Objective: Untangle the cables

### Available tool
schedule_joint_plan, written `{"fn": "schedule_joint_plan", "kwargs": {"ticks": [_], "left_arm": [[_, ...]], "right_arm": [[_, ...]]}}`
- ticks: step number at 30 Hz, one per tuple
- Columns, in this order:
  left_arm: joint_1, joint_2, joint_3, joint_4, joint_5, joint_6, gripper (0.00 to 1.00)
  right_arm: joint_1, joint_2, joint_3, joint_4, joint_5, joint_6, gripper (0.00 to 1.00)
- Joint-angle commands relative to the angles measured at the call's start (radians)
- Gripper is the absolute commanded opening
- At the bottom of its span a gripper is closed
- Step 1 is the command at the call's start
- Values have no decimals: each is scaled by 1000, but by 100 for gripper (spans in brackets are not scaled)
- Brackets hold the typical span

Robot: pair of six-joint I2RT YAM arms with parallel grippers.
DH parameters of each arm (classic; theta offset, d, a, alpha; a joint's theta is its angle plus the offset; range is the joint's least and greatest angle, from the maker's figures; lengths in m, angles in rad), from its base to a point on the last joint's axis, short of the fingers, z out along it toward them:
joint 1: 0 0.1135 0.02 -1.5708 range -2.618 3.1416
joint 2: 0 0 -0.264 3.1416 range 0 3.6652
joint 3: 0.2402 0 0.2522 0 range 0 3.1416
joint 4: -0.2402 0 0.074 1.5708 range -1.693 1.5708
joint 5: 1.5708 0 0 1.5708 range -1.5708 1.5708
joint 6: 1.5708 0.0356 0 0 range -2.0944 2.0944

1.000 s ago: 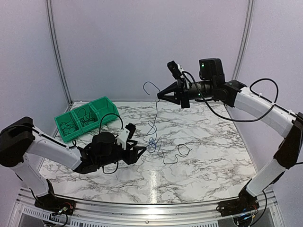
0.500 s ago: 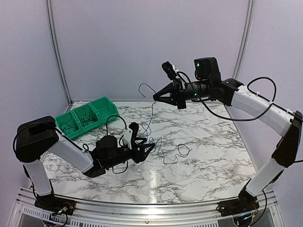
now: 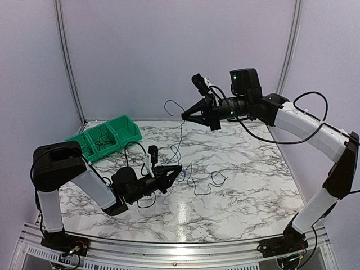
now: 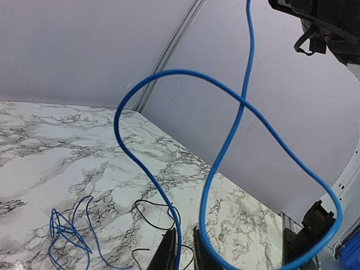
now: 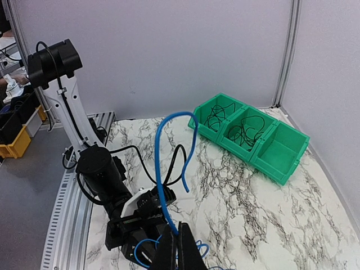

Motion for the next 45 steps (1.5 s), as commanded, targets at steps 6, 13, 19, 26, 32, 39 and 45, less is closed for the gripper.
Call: {"fn": "schedule_joint_plan", "kwargs": {"ticks": [6, 13, 19, 26, 32, 39, 45], "left_arm": [[-2, 28, -46, 94, -114, -65, 0], [6, 17, -162, 114, -209, -106, 0], [6, 29, -215, 120, -252, -148, 0], [6, 55, -245, 125, -280, -187, 0], [6, 74, -269, 143, -292, -215, 0], [-8, -46, -306, 69, -314, -74, 26], [-50, -254, -340, -125, -418, 108, 50]], "right_arm": [[0, -23, 104, -75, 19, -37, 0], [-77, -53, 298, -170, 130, -91, 0], [-107, -80, 377, -203, 315, -118, 0], [-156, -89, 444, -195, 405, -82, 0], [-193, -81, 483, -180, 396, -46, 0], [-191, -77, 223, -43, 208, 33, 0], [-161, -37, 158, 12, 161, 74, 0]]}}
